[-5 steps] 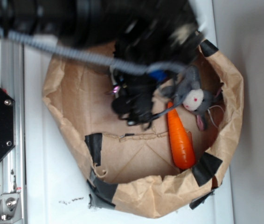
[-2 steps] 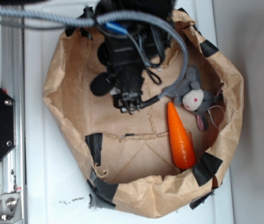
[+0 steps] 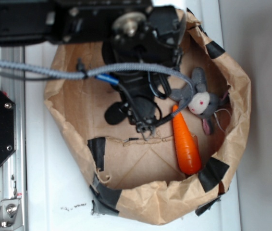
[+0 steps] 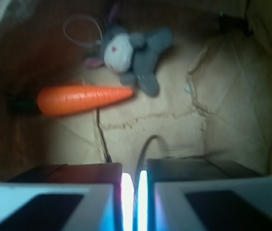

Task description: Grab the silver keys.

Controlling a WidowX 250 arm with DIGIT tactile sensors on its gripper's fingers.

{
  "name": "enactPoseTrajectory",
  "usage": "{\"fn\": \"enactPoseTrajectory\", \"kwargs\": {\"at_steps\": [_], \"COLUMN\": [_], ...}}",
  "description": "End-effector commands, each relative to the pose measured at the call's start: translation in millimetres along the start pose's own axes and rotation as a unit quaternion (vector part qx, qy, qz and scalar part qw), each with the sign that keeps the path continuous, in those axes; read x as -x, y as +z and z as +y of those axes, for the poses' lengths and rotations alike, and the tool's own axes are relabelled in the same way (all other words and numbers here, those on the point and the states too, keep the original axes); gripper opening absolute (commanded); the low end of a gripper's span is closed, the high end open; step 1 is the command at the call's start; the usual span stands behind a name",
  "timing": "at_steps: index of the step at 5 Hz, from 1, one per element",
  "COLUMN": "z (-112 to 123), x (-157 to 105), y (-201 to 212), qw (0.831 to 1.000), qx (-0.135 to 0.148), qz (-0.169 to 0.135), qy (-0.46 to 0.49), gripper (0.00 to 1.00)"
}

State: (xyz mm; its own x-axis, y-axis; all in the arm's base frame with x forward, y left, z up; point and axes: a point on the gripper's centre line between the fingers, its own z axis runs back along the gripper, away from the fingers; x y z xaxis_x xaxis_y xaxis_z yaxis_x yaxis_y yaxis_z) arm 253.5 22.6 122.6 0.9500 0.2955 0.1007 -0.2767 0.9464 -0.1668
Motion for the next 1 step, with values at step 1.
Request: {"fn": "enactPoseTrajectory", "kwargs": {"at_steps": [1], "z": [-15.1], "x": [6.3], "y": [-1.2], "qw": [0.997], "qx": [-0.003], "qz": [-0.072], "qy": [-0.003], "gripper": [0.00]}}
